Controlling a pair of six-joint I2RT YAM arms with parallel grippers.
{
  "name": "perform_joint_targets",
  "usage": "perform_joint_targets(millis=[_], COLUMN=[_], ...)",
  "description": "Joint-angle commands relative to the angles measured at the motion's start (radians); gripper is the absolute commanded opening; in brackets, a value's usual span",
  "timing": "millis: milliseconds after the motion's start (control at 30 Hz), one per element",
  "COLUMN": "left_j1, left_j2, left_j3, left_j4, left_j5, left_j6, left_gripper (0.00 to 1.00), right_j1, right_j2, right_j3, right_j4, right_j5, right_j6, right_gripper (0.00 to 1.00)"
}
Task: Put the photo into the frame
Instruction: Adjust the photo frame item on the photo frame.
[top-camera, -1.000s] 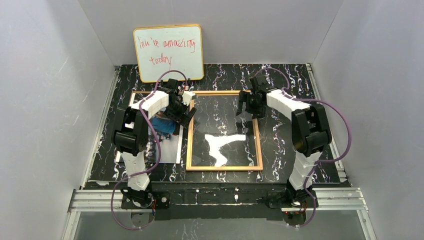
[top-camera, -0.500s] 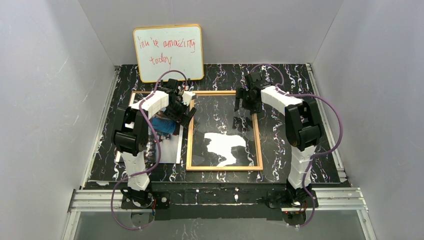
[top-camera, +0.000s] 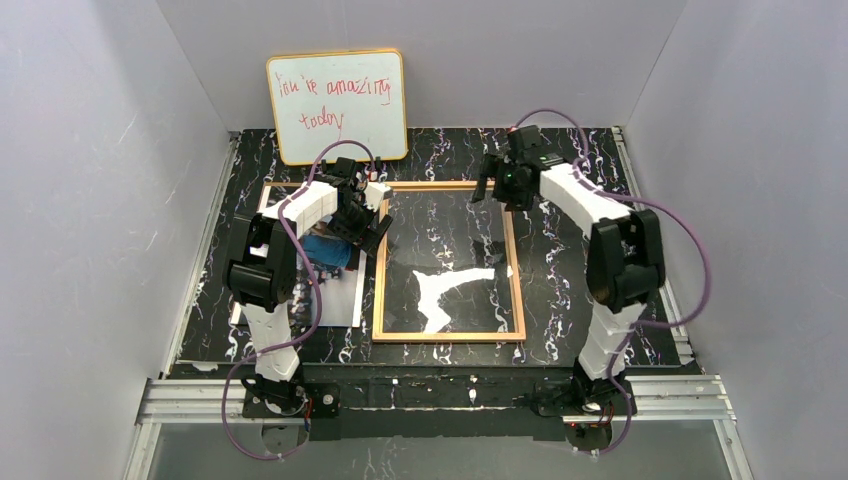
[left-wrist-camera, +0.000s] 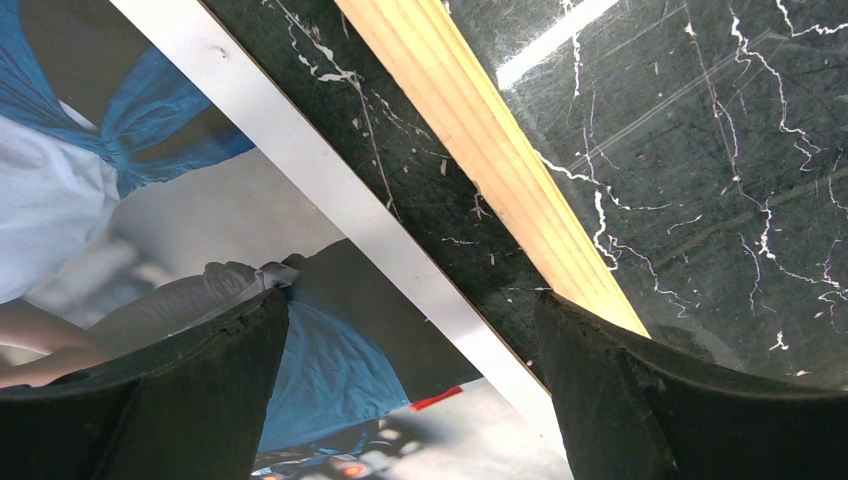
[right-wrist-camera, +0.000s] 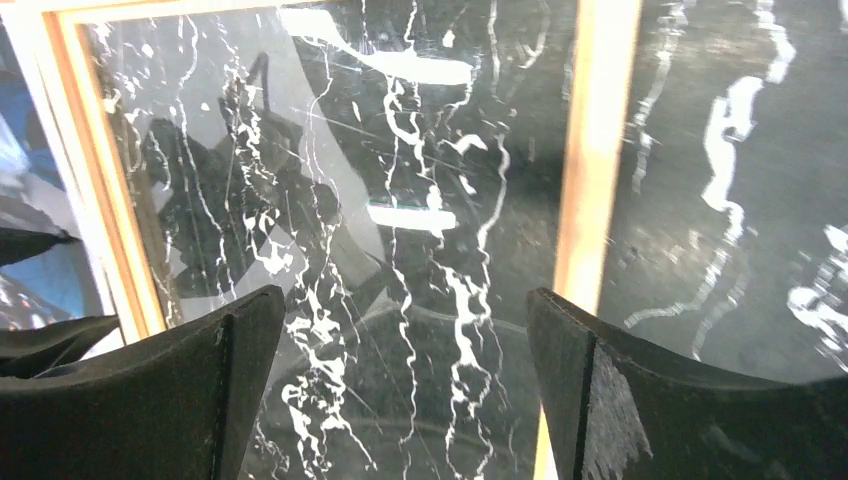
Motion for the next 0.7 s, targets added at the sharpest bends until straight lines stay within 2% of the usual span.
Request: perform_joint_targets(millis=[0, 200, 367, 567, 667], left_j1=[-0.011, -0.025, -0.037, -0.063, -0.076], left_j2=[0.013, 0.042, 0.077, 0.116, 0.134], left_j3=[0.013, 0.013, 0.012, 0.007, 0.007], left_j4=[-0.038, -0.012, 0.012, 0.036, 0.043], left_j5=[0.041, 0.024, 0.003, -0.018, -0.02], left_j6=[-0.009, -0.021, -0.029, -0.026, -0.022], left_gripper=[0.9, 0.9, 0.89, 0.89, 0.89], right_j1=[-0.038, -0.05, -0.05, -0.052, -0.052], right_j2=[-0.175, -0.264, -0.273, -0.273, -0.279], right_j3=[-0.129, -0.41, -0.521, -0.598, -0.631], right_j4=[0.038, 0.126, 0.195, 0.286, 0.356], right_j5=[0.041, 0.124, 0.089, -0.044, -0.167], right_j6=[0.033, 0.041, 0.063, 0.122, 0.178], right_gripper=[0.99, 0.99, 0.99, 0.99, 0.99])
